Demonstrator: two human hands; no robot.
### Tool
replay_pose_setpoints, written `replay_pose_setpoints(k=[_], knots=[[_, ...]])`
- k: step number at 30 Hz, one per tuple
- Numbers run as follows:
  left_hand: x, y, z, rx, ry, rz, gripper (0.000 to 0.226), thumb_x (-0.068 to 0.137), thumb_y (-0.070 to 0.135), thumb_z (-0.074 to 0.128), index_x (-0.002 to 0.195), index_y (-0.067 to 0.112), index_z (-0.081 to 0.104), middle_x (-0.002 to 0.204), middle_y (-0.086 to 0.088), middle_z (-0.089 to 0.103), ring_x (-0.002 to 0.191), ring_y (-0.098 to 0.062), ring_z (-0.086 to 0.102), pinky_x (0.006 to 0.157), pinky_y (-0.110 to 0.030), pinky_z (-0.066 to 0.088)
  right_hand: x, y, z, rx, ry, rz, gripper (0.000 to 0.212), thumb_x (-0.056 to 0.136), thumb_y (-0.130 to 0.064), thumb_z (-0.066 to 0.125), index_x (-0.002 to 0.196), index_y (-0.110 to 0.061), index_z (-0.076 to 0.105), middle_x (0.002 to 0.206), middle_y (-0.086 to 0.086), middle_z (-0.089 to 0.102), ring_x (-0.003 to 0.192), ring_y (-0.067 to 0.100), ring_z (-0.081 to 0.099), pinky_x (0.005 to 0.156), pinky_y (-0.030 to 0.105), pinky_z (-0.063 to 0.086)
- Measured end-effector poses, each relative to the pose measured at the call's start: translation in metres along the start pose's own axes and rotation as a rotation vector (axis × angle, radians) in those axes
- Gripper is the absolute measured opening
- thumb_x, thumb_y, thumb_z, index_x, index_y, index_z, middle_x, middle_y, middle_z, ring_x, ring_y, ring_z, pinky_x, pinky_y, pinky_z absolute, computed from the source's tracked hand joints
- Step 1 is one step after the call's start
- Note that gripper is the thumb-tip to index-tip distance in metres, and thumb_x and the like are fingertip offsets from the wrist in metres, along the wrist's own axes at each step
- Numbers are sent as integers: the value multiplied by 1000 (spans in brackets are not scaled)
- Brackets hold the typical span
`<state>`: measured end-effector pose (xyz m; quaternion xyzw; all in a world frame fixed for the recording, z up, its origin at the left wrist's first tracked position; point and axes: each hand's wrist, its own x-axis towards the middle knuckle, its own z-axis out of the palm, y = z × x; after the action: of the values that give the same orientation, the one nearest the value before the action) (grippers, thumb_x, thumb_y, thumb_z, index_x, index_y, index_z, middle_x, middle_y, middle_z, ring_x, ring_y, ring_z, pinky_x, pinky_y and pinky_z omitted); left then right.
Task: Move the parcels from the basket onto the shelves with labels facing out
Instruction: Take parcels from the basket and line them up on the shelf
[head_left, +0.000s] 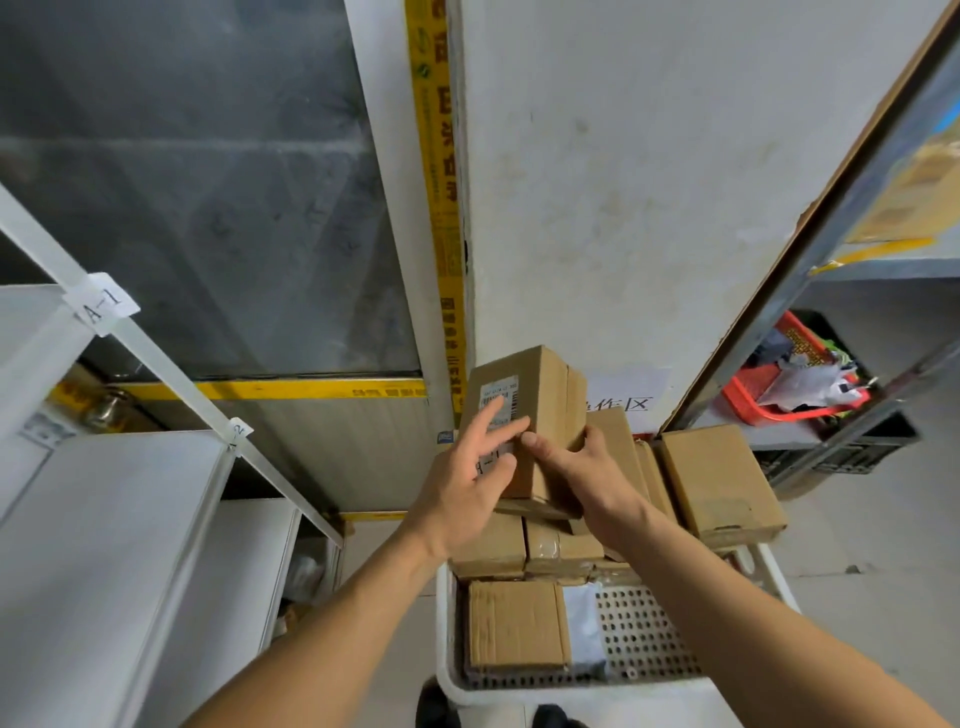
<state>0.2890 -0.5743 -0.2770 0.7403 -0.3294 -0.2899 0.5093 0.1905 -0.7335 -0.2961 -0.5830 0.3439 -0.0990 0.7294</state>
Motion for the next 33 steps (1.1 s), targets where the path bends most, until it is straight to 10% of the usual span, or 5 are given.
replay_pose_setpoints(k=[4,11,17,23,33], knots=[[5,-2,-15,71,235,-88,63,107,33,58,162,37,28,142,24,47,116,17,53,79,-4,49,3,0,-9,75,-100,-36,78,85,-36,81,148,-11,42,131,12,72,120,31,71,94,41,61],[6,-28,-19,-239,59,-300,40,94,56,65,132,52,56,121,18,75,118,-10,70,110,-50,52,-1,-1,-23,62,-219,-14,57,103,-32,58,156,-21,45,147,14,62,137,36,59,116,53,44],[-10,-38,-23,-217,173,-251,33,104,43,62,134,55,55,127,22,72,117,-2,68,108,-42,54,-8,-11,-13,-213,-319,-36,39,108,-47,49,146,-55,46,131,-29,68,119,-8,64,99,28,53],[-53,-35,-44,-101,391,-277,48,94,68,60,140,60,49,128,27,69,121,-4,65,111,-45,51,-10,-22,23,-282,-459,-107,41,110,-40,47,152,-45,48,134,-23,69,124,1,64,87,21,59],[-176,15,-139,-104,753,-178,53,105,31,63,153,45,46,136,23,67,125,0,63,104,-21,49,-52,-58,160,-304,-733,-264,48,107,-29,61,149,-48,48,136,-23,68,122,-1,65,99,31,59]])
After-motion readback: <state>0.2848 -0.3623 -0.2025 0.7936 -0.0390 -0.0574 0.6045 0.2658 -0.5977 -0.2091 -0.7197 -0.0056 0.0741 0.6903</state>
